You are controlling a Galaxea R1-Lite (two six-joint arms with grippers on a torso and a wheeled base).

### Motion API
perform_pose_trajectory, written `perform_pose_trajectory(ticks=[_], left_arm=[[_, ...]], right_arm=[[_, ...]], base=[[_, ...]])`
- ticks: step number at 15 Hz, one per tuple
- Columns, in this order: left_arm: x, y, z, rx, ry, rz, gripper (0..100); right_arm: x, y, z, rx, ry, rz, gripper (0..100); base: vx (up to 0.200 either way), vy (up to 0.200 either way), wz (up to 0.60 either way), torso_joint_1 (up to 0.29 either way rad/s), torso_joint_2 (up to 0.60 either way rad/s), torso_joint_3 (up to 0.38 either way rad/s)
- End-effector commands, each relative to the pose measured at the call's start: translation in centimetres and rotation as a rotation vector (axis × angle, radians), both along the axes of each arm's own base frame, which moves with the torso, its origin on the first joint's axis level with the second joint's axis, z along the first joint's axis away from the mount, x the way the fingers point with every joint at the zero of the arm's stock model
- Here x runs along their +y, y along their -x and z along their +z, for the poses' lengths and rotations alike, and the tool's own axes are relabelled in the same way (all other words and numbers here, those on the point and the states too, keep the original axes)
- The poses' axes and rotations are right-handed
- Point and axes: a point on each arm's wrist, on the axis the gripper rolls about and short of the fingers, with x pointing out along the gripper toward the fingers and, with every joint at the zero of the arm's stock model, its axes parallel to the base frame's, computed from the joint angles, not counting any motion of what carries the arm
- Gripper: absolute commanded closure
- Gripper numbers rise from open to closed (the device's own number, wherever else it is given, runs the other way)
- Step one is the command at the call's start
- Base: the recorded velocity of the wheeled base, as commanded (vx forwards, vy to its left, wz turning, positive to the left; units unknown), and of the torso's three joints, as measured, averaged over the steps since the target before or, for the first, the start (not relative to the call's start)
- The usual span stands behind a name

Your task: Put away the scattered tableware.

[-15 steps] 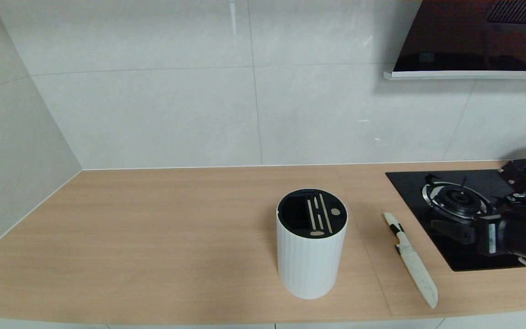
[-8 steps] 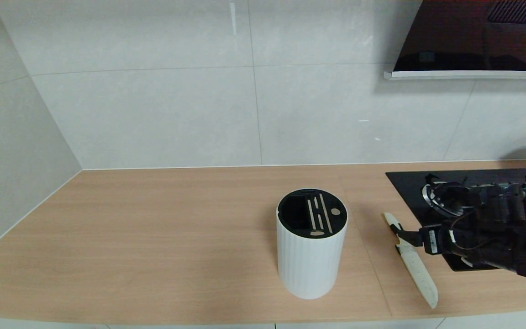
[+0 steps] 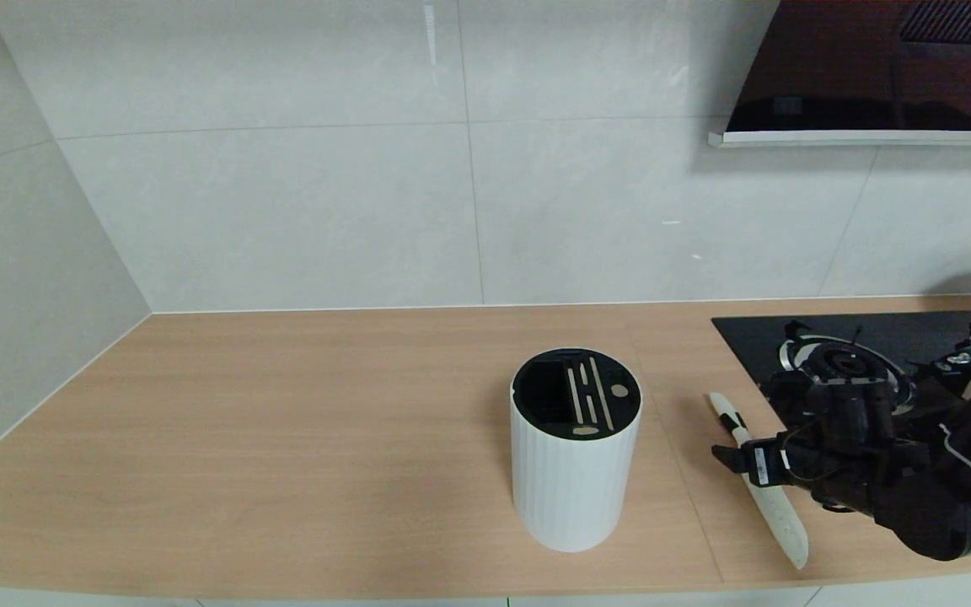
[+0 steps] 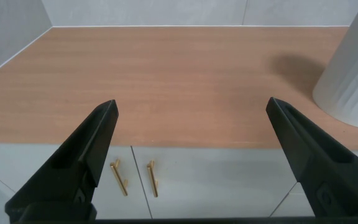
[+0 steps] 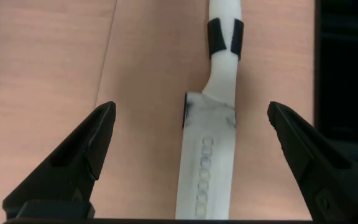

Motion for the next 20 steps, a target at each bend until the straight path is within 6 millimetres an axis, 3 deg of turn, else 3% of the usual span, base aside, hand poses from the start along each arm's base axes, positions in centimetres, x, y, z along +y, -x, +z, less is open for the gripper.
perform_pose_trajectory(ticks=[1,5,20], left_arm=[[0.0,0.0,0.0,0.0,0.001,0.001,0],[0.0,0.0,0.0,0.0,0.001,0.001,0],[0.0,0.0,0.0,0.0,0.001,0.001,0]], right_arm=[[-0.4,-0.4,-2.2,0.035,0.005,-0.014,0],[-1.5,-1.2,-3.0,0.025,0.001,-0.051,0],[-1.3,-2.1,-4.3,0.024,-0.048,-0.076,0]], base=[[0.0,0.0,0.0,0.0,0.0,0.0],[0.0,0.0,0.0,0.0,0.0,0.0],[0.0,0.0,0.0,0.0,0.0,0.0]])
